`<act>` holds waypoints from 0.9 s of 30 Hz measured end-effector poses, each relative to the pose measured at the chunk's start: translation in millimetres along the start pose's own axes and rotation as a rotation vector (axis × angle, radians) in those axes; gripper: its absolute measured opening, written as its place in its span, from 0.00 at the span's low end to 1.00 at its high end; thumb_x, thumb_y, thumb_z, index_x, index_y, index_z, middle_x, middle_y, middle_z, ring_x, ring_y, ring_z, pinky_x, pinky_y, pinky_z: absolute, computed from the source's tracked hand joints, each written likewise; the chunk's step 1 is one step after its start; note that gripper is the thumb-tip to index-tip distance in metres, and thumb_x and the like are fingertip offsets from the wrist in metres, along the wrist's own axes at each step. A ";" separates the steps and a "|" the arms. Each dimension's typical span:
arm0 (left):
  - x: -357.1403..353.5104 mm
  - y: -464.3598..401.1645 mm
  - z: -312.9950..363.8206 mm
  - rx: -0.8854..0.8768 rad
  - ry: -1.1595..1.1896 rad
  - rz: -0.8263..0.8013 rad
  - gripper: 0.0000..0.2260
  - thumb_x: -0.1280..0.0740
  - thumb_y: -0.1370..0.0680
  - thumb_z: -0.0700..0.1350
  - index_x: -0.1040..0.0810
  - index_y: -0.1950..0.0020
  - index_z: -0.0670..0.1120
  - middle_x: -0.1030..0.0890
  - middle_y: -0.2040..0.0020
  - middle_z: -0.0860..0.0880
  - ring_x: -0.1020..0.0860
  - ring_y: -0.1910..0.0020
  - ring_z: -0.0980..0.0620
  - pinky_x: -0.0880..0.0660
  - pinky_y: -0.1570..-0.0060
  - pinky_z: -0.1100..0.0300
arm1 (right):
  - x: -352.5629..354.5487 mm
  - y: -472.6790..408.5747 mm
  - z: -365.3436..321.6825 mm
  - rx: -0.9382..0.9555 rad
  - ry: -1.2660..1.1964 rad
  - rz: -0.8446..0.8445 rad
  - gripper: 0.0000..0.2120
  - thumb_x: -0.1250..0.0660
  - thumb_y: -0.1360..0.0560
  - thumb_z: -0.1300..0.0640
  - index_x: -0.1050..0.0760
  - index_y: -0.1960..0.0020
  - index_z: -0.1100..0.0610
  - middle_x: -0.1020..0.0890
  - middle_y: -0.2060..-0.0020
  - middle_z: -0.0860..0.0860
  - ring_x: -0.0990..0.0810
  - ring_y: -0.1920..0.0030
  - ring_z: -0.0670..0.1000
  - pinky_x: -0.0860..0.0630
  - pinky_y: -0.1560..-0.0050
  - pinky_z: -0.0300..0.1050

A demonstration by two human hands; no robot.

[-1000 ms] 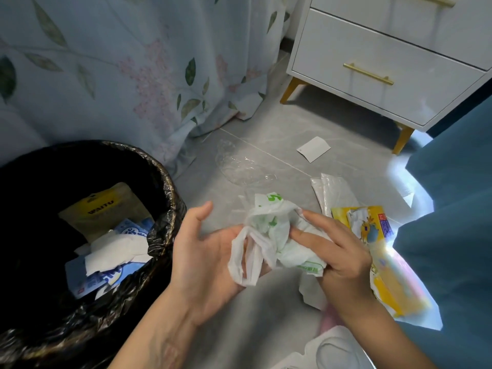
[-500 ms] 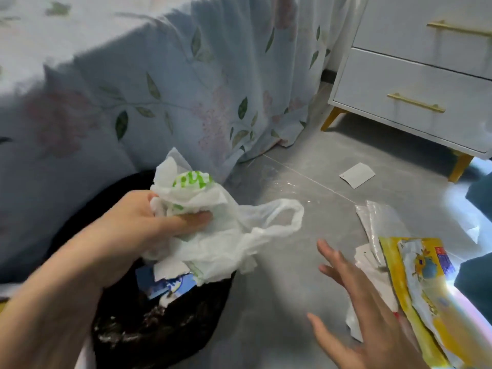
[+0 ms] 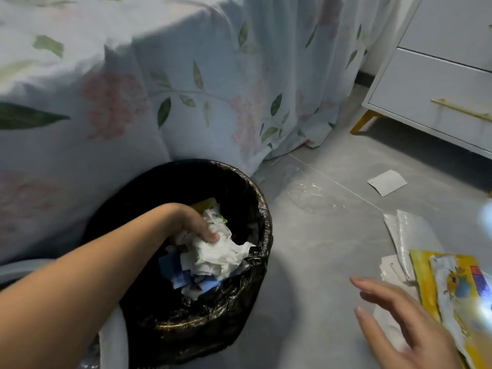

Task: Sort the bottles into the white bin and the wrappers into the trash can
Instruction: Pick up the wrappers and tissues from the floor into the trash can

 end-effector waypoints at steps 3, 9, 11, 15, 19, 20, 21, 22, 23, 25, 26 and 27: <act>-16.7 -22.7 2.1 0.034 -0.045 -0.042 0.30 0.39 0.21 0.57 0.38 0.25 0.41 0.23 0.37 0.40 0.23 0.43 0.44 0.27 0.55 0.60 | -13.2 -10.1 -6.4 -0.072 -0.085 -0.093 0.15 0.37 0.34 0.40 0.24 0.48 0.39 0.20 0.51 0.37 0.20 0.53 0.36 0.29 0.53 0.26; -24.9 -40.8 5.6 -0.057 -0.236 0.372 0.35 0.31 0.29 0.62 0.36 0.26 0.49 0.30 0.29 0.46 0.29 0.32 0.45 0.29 0.36 0.54 | -33.7 -31.0 12.6 0.037 -0.055 -0.167 0.10 0.37 0.31 0.43 0.22 0.53 0.43 0.22 0.51 0.35 0.24 0.51 0.34 0.33 0.51 0.20; -20.2 -33.3 11.6 -0.084 -0.430 0.410 0.34 0.34 0.32 0.63 0.32 0.30 0.51 0.27 0.31 0.46 0.27 0.34 0.45 0.27 0.37 0.52 | -37.2 -38.4 16.9 0.039 -0.024 -0.199 0.11 0.38 0.30 0.43 0.22 0.53 0.44 0.21 0.52 0.35 0.25 0.50 0.33 0.34 0.50 0.21; 15.2 35.4 41.5 -0.163 -0.675 0.642 0.23 0.31 0.30 0.58 0.23 0.39 0.48 0.21 0.40 0.47 0.21 0.41 0.45 0.25 0.51 0.55 | -47.3 -55.9 36.6 0.057 0.119 -0.329 0.15 0.41 0.28 0.41 0.21 0.51 0.47 0.22 0.56 0.33 0.26 0.48 0.35 0.35 0.47 0.24; 55.7 129.2 71.8 -0.310 -0.670 0.958 0.16 0.36 0.26 0.59 0.20 0.49 0.48 0.20 0.48 0.44 0.21 0.50 0.41 0.29 0.56 0.55 | -56.6 -95.2 56.4 0.093 0.323 -0.436 0.20 0.45 0.27 0.40 0.21 0.48 0.50 0.18 0.53 0.42 0.22 0.48 0.46 0.29 0.48 0.36; 60.4 145.4 80.4 -0.371 -0.606 1.014 0.15 0.36 0.26 0.58 0.20 0.54 0.47 0.20 0.52 0.44 0.22 0.53 0.41 0.28 0.56 0.55 | -60.2 -107.5 62.0 0.111 0.370 -0.469 0.21 0.46 0.27 0.40 0.22 0.46 0.50 0.18 0.51 0.43 0.22 0.47 0.48 0.28 0.47 0.38; 62.6 156.9 90.2 -0.444 -0.532 1.054 0.15 0.36 0.26 0.57 0.21 0.58 0.46 0.20 0.55 0.44 0.22 0.54 0.41 0.27 0.56 0.55 | -64.5 -120.2 66.4 0.123 0.427 -0.515 0.21 0.46 0.26 0.41 0.23 0.44 0.51 0.18 0.49 0.45 0.23 0.45 0.49 0.28 0.45 0.41; 61.3 164.3 101.8 -0.522 -0.460 1.068 0.15 0.36 0.26 0.57 0.23 0.61 0.47 0.21 0.58 0.45 0.23 0.55 0.41 0.27 0.56 0.55 | -71.0 -133.1 72.5 0.140 0.480 -0.543 0.19 0.45 0.24 0.43 0.24 0.43 0.51 0.19 0.47 0.46 0.24 0.43 0.51 0.29 0.44 0.43; 57.5 165.4 113.3 -0.595 -0.390 1.055 0.15 0.36 0.26 0.57 0.24 0.64 0.47 0.21 0.61 0.47 0.24 0.56 0.41 0.27 0.56 0.56 | -78.4 -145.3 78.3 0.133 0.528 -0.574 0.17 0.43 0.23 0.45 0.25 0.41 0.51 0.19 0.45 0.48 0.24 0.42 0.52 0.29 0.43 0.44; 44.8 152.1 131.7 -0.696 -0.253 0.985 0.13 0.35 0.26 0.55 0.26 0.68 0.50 0.22 0.63 0.50 0.23 0.56 0.43 0.28 0.57 0.57 | -96.8 -167.3 91.3 0.086 0.561 -0.584 0.16 0.41 0.23 0.47 0.26 0.40 0.52 0.19 0.45 0.50 0.25 0.41 0.54 0.30 0.42 0.45; 37.7 139.6 137.4 -0.723 -0.190 0.942 0.13 0.35 0.26 0.54 0.27 0.69 0.51 0.21 0.63 0.51 0.23 0.56 0.45 0.28 0.58 0.59 | -107.2 -176.7 98.5 0.050 0.559 -0.574 0.16 0.41 0.23 0.47 0.26 0.39 0.53 0.19 0.44 0.51 0.25 0.41 0.54 0.29 0.43 0.46; 31.2 124.8 140.8 -0.741 -0.143 0.896 0.12 0.34 0.26 0.52 0.26 0.69 0.52 0.20 0.62 0.51 0.22 0.56 0.47 0.27 0.58 0.59 | -117.0 -185.0 105.6 0.016 0.569 -0.566 0.17 0.40 0.23 0.47 0.27 0.38 0.53 0.20 0.44 0.52 0.25 0.40 0.55 0.28 0.43 0.47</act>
Point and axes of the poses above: each hand's wrist, its own y-axis away from the middle knuckle, its own x-axis out of the back of the hand, z = x × y, the point moved 1 cm from there along -y, towards the middle knuckle
